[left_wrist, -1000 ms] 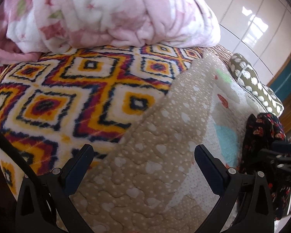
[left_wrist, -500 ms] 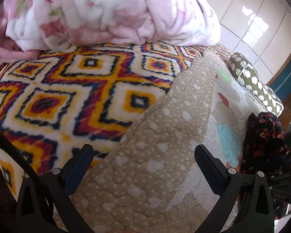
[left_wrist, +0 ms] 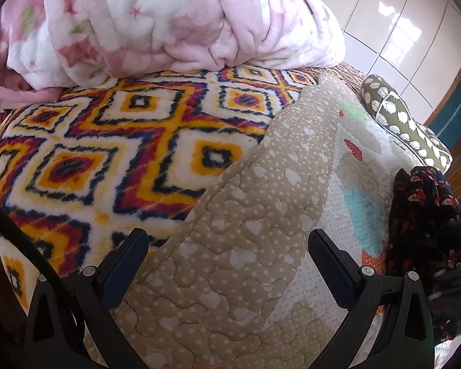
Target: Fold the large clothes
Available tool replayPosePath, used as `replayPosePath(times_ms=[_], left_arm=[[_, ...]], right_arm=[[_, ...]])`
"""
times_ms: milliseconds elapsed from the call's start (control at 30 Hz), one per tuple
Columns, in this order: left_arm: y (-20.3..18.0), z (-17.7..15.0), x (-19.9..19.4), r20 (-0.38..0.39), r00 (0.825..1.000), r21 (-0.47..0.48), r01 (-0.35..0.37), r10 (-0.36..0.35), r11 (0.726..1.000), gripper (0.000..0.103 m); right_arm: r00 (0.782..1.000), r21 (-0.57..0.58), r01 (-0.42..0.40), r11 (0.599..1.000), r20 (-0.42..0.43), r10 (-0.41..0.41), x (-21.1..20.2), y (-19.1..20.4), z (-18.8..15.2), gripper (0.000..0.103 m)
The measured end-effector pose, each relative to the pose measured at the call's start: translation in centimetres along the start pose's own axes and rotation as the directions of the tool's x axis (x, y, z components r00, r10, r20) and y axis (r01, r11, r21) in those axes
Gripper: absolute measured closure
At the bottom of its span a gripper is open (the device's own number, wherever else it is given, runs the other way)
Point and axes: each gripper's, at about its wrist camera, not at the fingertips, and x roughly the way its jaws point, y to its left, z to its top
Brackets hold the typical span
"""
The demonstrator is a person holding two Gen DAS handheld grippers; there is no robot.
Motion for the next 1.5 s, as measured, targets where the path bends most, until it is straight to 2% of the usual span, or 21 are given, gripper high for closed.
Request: replayPosePath(times_ms=[33,133,200,267,367,467,500,533,700,767,867,1000,1033,1100,1133,1200,1267,1333,1367,1433,1500], left_arm=[[0.0,0.0,0.0,0.000,1.000,-0.002,-0.002,0.002,1.000,0.000],[0.0,-0.1,0.0,-0.003,1.000,-0.005,-0.001,0.001,1.000,0.000],[-0.1,-0.2,-0.1,-0.007,1.000,-0.002,-0.002,0.002,1.000,0.000],[-0.4,-0.3,-0.1,-0.011,1.000,0.006,0.000,0.000,1.000,0.000],[-0.7,-0.5,-0.2,-0.010,1.000,0.019,0.004,-0.004,1.000,0.000],[-1.1,-0.7,-0.2,-0.006,1.000,0.030,0.001,0.000,1.000,0.000],[-1.3,-0.8,-0.1,-0.008,1.000,0.034,-0.002,0.003,0.999,0.000],[-1.4,-0.8,-0.1,-0.010,1.000,0.037,-0.003,0.003,0.999,0.000],[-2.1,-1.0,0.1,-0.010,1.000,0.056,-0.009,0.009,0.998,0.000],[-2.3,-1.0,0.0,-0.006,1.000,0.058,-0.006,0.006,0.998,0.000],[-2.7,-1.1,-0.2,-0.001,1.000,0.070,0.001,-0.001,0.998,0.000],[-3.4,-1.5,-0.4,0.000,1.000,0.092,0.001,-0.001,0.996,0.000],[-3.7,-1.8,-0.6,0.005,1.000,0.103,0.001,-0.001,0.995,0.000],[-4.2,-2.3,-1.1,0.015,1.000,0.122,0.006,-0.008,0.992,0.000],[-4.5,-2.6,-1.5,0.021,1.000,0.133,0.014,-0.017,0.991,0.000],[-5.0,-3.1,-2.1,0.033,0.999,0.152,0.028,-0.033,0.988,0.000],[-5.9,-4.0,-2.8,0.040,0.998,0.179,0.042,-0.050,0.983,0.000],[-6.9,-5.0,-3.3,0.039,0.997,0.201,0.064,-0.073,0.977,0.000],[-7.4,-5.4,-3.5,0.036,0.996,0.212,0.073,-0.082,0.974,0.000],[-8.5,-6.5,-3.9,0.038,0.995,0.248,0.082,-0.094,0.965,0.000],[-9.7,-7.8,-4.1,0.050,0.995,0.295,0.067,-0.086,0.953,0.000]], right_arm=[[0.996,0.070,-0.056,0.996,0.074,0.050,-2.1,-1.9,-1.0,0.040],[0.972,0.212,-0.129,0.969,0.218,0.082,-5.3,-5.8,-3.6,0.026],[0.960,0.307,-0.167,0.937,0.268,0.084,-5.6,-7.9,-5.6,0.026],[0.969,0.409,-0.155,0.899,0.243,0.056,-3.6,-9.6,-7.2,0.026],[0.974,0.514,-0.175,0.840,0.217,0.070,-0.7,-10.0,-9.2,0.050],[0.939,0.601,-0.334,0.726,0.281,0.199,2.9,-10.1,-9.8,0.056],[0.920,0.605,-0.384,0.697,0.314,0.234,3.2,-9.1,-9.6,0.055],[0.913,0.597,-0.396,0.697,0.335,0.231,3.3,-8.4,-9.2,0.055],[0.895,0.583,-0.428,0.691,0.382,0.232,3.0,-7.8,-9.0,0.055],[0.865,0.577,-0.485,0.657,0.426,0.265,3.7,-8.1,-9.1,0.054],[0.799,0.565,-0.592,0.575,0.503,0.329,4.5,-8.5,-9.4,0.054],[0.780,0.548,-0.614,0.569,0.533,0.329,4.1,-7.6,-9.0,0.051],[0.750,0.507,-0.647,0.569,0.557,0.357,3.5,-7.3,-8.9,0.051],[0.600,0.369,-0.787,0.494,0.643,0.475,2.0,-7.2,-9.2,0.052],[0.565,0.330,-0.803,0.496,0.685,0.459,0.3,-7.1,-9.9,0.052],[0.580,0.322,-0.768,0.553,0.718,0.386,-2.3,-6.9,-11.6,0.050],[0.592,0.350,-0.746,0.566,0.738,0.324,-3.6,-7.1,-13.8,0.047],[0.622,0.423,-0.730,0.538,0.737,0.265,-3.1,-7.6,-16.3,0.047],[0.655,0.467,-0.702,0.538,0.720,0.229,-2.4,-7.7,-17.5,0.047],[0.691,0.509,-0.685,0.520,0.679,0.246,0.1,-7.4,-18.7,0.047],[0.681,0.522,-0.721,0.457,0.655,0.327,3.0,-6.4,-19.7,0.047]])
